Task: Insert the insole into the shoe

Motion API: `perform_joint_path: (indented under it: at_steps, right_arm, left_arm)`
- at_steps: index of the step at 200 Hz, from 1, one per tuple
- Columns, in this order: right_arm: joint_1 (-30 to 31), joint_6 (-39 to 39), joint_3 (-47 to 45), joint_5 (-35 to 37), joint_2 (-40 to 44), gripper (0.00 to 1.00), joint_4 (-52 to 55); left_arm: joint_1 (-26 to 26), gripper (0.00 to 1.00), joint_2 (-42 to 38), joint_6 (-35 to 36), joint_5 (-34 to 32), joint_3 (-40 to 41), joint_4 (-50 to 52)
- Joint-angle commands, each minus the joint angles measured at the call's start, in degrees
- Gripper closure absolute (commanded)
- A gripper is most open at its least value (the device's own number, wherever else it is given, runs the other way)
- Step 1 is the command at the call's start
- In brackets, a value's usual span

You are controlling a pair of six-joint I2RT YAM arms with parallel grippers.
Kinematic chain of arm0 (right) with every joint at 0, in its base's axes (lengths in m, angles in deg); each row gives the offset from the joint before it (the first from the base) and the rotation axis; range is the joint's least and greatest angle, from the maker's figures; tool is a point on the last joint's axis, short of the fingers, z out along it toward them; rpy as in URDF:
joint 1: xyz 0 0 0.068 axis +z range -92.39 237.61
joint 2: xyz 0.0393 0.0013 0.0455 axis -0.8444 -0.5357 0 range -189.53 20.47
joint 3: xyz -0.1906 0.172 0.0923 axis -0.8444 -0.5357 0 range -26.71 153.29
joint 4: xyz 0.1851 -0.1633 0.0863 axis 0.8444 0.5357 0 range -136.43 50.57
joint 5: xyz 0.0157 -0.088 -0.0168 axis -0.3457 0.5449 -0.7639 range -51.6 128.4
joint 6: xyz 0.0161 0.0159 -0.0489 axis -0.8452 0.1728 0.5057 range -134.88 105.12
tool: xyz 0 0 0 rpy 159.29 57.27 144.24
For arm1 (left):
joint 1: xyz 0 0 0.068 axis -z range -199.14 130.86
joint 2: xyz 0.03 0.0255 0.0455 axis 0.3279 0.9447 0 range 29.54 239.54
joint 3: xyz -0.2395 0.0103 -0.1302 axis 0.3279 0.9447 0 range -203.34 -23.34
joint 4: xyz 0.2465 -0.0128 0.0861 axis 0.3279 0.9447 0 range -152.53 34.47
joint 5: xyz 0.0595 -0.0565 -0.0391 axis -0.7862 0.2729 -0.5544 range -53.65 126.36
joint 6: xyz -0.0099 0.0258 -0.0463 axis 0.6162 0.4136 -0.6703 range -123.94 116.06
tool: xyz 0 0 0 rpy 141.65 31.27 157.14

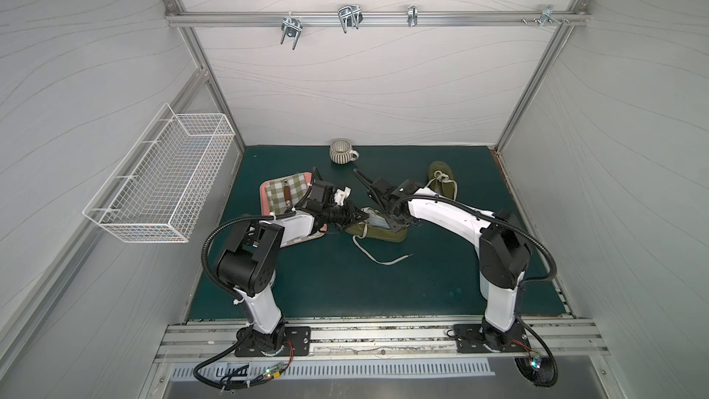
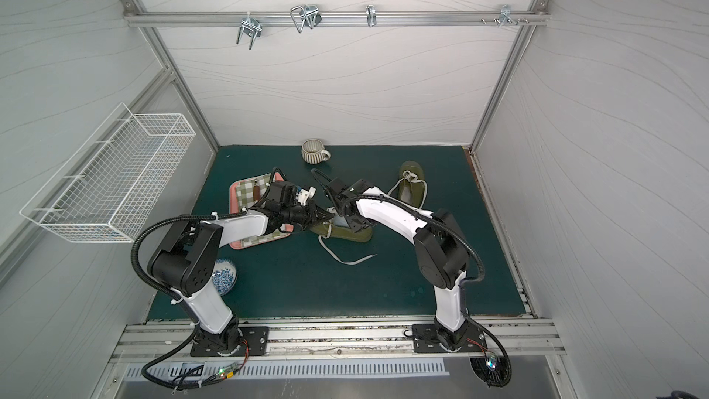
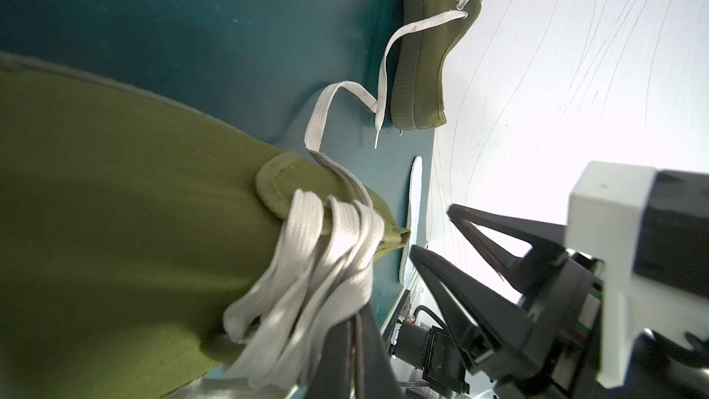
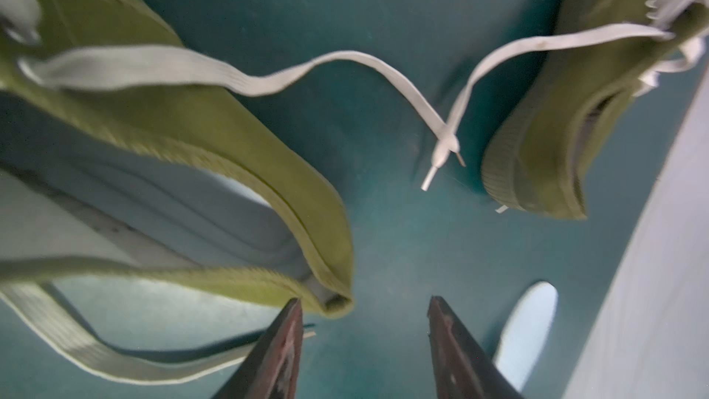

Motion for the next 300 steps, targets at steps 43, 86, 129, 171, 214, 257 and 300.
perform_joint_path:
  at_steps: [43,86,129,171,214,257,300]
  right_arm:
    - [-5.31,-1.33,-7.32,-3.36,0.82,0.58,-6.29]
    - [-2.02,-2.59,-8.00,-1.01,3.91,0.98,-4.56]
    - [0.96,-9.17,-12.18,-9.15,8.21,1.00,-4.47]
    - [4.57,-12.05,-14.27,-10.14,13.58,0.72,-3.72]
    - [4.75,-8.63,-10.70,-10.08,14.79,0.70,-3.76]
    - [4.45,-4.71,-10.98,-11.43,11.67,0.85,-11.79]
    - [2.04,-8.48,-15.34,-14.44,5.63,0.93,-22.16]
  left_arm:
    - [0.11,1.00,-0.18,-0.99,1.67,-1.54,-2.86]
    - [0.16,1.00,1.05,0.17,1.83,-2.90,-1.28]
    - [-0.15,1.00,2.50,3.04,2.00,-7.84,3.98]
    - [-0.24,1.00,2.99,4.41,2.38,-8.94,5.70]
    - [-0.33,1.00,4.25,7.12,2.80,-10.67,9.66]
    - [-0.41,1.00,4.49,8.93,2.91,-11.08,11.93]
    - [-0.50,1.00,4.11,8.20,2.97,-9.58,10.73]
